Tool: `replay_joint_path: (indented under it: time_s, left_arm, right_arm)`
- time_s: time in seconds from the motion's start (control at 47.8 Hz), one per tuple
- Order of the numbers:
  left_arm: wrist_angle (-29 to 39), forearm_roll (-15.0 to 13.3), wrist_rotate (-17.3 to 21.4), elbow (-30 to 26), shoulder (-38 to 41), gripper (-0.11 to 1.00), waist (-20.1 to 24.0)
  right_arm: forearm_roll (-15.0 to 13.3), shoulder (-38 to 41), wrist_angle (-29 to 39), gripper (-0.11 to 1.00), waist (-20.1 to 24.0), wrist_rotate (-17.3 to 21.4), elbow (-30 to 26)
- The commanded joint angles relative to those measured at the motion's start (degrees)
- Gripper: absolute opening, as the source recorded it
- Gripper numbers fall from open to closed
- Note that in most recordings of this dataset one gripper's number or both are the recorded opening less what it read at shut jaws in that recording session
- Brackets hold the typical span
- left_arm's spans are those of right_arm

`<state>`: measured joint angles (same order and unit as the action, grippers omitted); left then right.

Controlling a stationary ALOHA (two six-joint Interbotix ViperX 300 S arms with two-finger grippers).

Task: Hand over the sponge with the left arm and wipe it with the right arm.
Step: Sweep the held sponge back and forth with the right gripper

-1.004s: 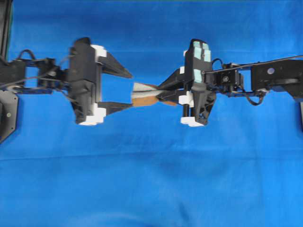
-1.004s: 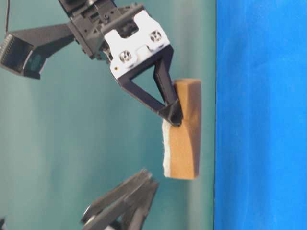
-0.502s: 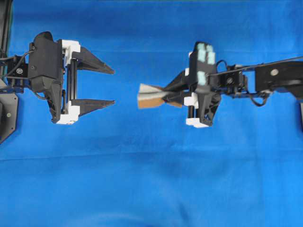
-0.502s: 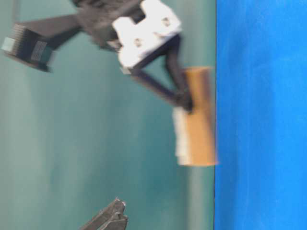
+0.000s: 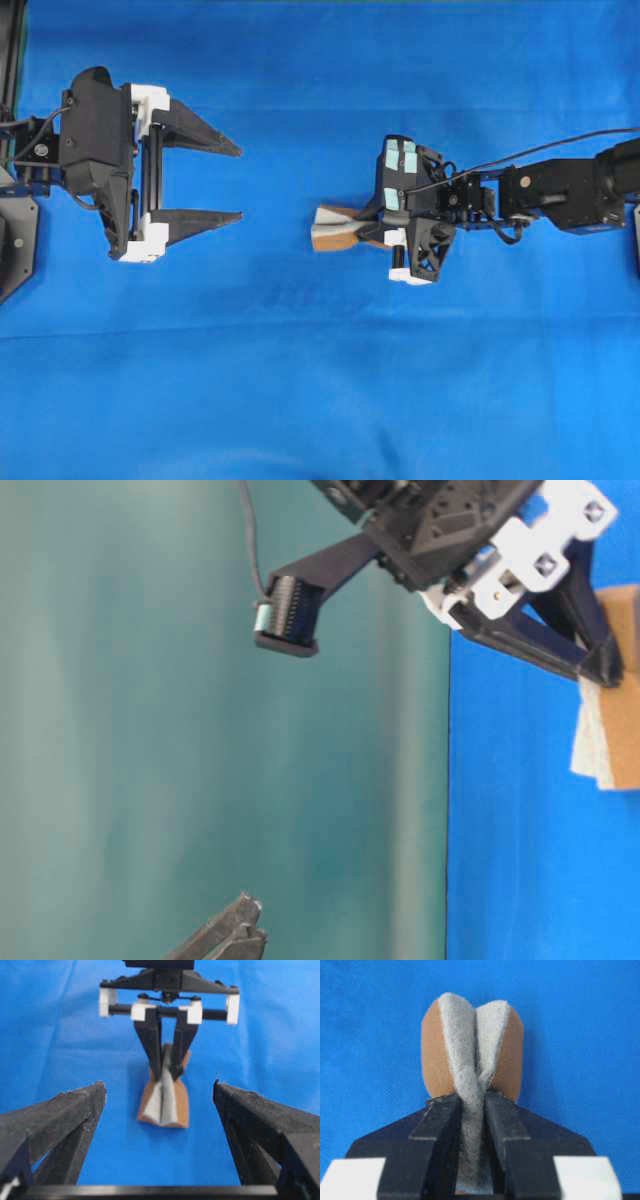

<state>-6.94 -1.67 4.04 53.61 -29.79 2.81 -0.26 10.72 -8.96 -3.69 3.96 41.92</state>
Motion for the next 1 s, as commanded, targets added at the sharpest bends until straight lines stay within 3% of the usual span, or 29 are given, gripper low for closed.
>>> replay_joint_path:
  time_s: [0.0,0.209,0.753,0.983]
  left_arm:
    - [-0.35,0.09,-0.09,-0.62,-0.18,0.91,-0.09]
    - [-0.35,0.09,-0.09,-0.7,-0.18,0.91,-0.09]
    - [-0.53,0.09,0.09,-0.7,-0.09,0.91,-0.09]
    - [-0.35,0.09,0.0,-0.53,-0.26,0.91,-0.09]
  right_arm:
    - [0.18,-0.09,-0.62,0.21,-0.18,-0.09,-0.62]
    - [0.09,-0.26,-0.62,0.21,-2.81,-0.26,-0.53]
    - [-1.93,-1.23,-2.9,0.21,-17.23,-4.39,-0.35]
    - [-1.85,-1.23,-3.08,0.21,-17.67,-5.19,-0.79]
